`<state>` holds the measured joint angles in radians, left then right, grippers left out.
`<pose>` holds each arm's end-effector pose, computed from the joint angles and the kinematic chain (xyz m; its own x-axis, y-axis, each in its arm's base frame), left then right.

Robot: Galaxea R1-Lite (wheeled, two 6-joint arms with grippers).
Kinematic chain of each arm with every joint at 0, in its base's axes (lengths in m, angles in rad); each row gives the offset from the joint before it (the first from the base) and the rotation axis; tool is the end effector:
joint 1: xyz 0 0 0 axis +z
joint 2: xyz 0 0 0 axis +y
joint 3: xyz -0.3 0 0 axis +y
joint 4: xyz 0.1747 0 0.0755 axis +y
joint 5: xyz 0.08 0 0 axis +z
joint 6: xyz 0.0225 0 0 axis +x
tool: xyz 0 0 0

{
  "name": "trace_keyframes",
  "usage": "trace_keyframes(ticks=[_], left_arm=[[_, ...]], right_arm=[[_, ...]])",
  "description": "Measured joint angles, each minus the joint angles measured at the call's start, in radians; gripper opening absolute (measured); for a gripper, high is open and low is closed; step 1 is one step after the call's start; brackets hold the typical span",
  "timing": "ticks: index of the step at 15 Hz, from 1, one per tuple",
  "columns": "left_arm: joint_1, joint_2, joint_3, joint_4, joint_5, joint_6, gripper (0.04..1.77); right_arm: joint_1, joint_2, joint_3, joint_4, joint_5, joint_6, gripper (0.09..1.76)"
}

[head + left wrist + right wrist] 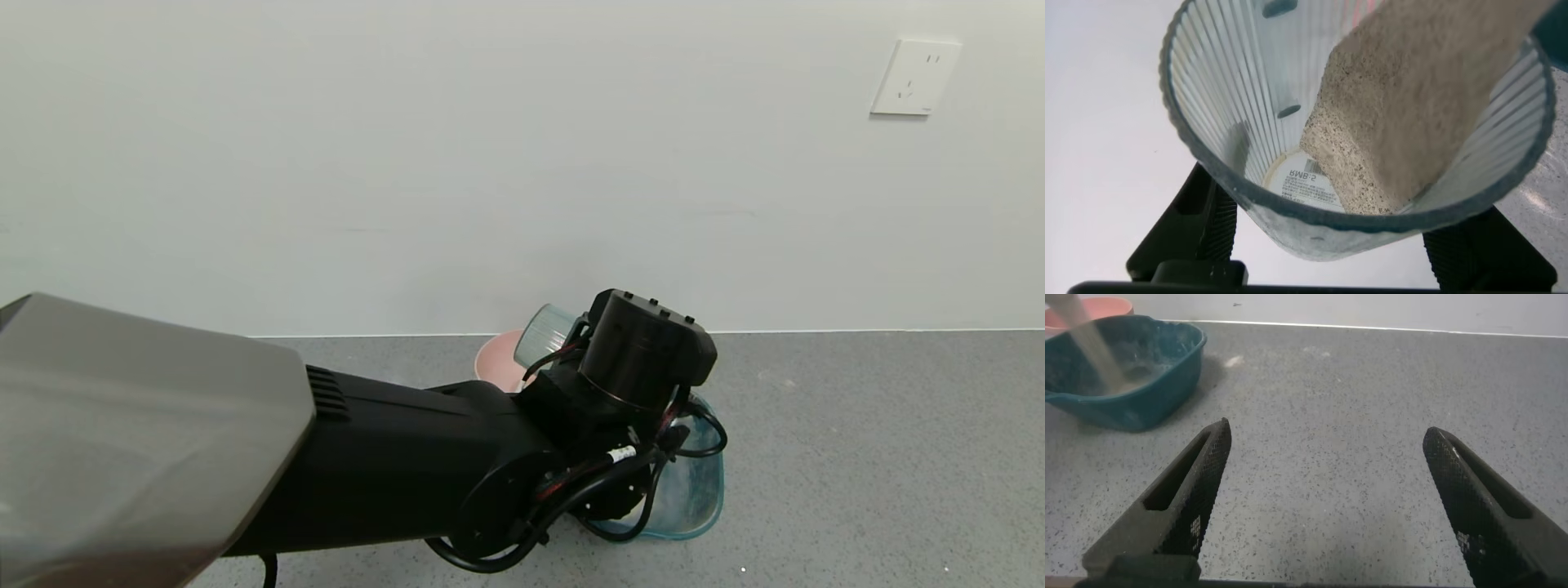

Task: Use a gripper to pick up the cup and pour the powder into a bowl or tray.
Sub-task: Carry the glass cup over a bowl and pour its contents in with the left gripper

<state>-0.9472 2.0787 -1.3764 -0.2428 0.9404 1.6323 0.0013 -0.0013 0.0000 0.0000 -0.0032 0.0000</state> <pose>0.2551 -0.3235 0.1655 0.9643 0.0428 -0.2614 0.2551 -0.4166 0.8726 -0.0229 -0.0001 0.0755 1.0000 -0.0019 0.0013 0.0019 1.0000 0.0000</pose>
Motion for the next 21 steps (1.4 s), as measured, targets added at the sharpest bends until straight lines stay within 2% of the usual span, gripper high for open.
trace_keyframes(ticks=[6,12,17,21], left_arm=[[0.003,0.0,0.008,-0.046,-0.018,-0.069,1.28],[0.017,-0.001,0.02,-0.044,-0.137,-0.28,1.28],[0.021,-0.005,0.046,-0.044,-0.212,-0.466,1.28],[0.044,-0.004,0.055,-0.114,-0.227,-0.551,1.28]], right_arm=[[0.0,0.0,0.0,0.0,0.0,0.0,1.71],[0.0,0.0,0.0,0.0,0.0,0.0,1.71],[0.0,0.0,0.0,0.0,0.0,0.0,1.71],[0.0,0.0,0.0,0.0,0.0,0.0,1.71]])
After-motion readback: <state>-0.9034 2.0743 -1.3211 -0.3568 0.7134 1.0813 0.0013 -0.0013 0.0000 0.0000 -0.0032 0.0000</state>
